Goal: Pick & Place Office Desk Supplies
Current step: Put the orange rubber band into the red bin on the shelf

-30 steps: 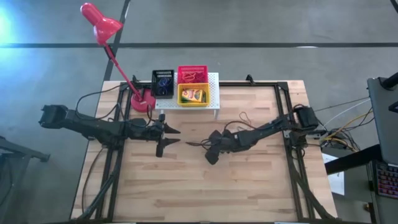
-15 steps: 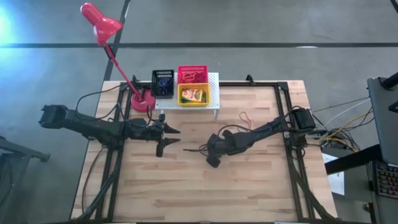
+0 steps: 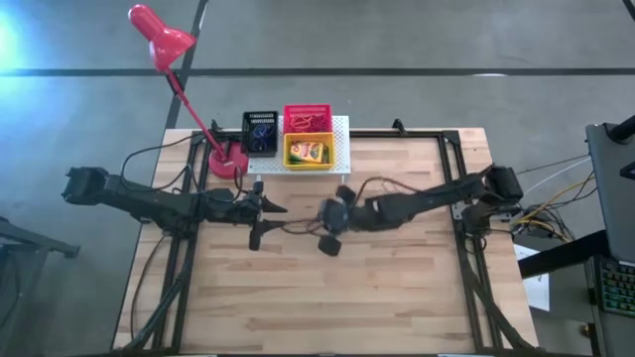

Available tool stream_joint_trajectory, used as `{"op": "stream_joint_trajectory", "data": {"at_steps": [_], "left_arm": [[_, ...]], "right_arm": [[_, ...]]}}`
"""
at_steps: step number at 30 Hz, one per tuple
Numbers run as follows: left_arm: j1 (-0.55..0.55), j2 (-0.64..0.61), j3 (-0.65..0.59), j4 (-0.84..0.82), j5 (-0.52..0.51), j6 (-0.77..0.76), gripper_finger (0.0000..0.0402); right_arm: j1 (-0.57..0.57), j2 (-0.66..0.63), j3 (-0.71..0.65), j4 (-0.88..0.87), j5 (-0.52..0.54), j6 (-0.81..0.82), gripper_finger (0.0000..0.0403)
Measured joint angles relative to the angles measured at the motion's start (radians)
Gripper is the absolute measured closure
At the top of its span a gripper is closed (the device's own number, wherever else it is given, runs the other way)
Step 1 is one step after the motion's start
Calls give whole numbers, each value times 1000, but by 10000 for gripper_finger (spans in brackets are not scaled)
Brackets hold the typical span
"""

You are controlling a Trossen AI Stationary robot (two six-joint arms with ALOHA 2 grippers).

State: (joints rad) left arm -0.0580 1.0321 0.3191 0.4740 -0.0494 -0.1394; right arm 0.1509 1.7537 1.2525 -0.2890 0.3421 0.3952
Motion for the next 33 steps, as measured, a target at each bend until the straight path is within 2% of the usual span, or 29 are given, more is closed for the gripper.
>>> {"op": "stream_joint_trajectory", "data": {"at_steps": [8, 14, 18, 22, 25, 30, 33], "left_arm": [[0, 0, 0, -3, -3, 0, 229], [0, 0, 0, -7, -3, 0, 229], [0, 0, 0, -7, -3, 1, 229], [0, 0, 0, -8, -3, 5, 229], [0, 0, 0, -7, -3, 8, 229], [0, 0, 0, -8, -3, 11, 229], [0, 0, 0, -17, -3, 11, 229]], "right_arm": [[-160, -4, 205, 68, -2, -382, 394], [-341, -2, 310, 94, -5, -554, 394], [-462, -2, 334, 103, -38, -572, 394], [-573, 1, 313, 144, -197, -539, 394], [-626, 23, 297, 168, -265, -499, 394], [-666, 90, 296, 161, -275, -476, 392], [-666, 110, 296, 149, -275, -480, 373]]}}
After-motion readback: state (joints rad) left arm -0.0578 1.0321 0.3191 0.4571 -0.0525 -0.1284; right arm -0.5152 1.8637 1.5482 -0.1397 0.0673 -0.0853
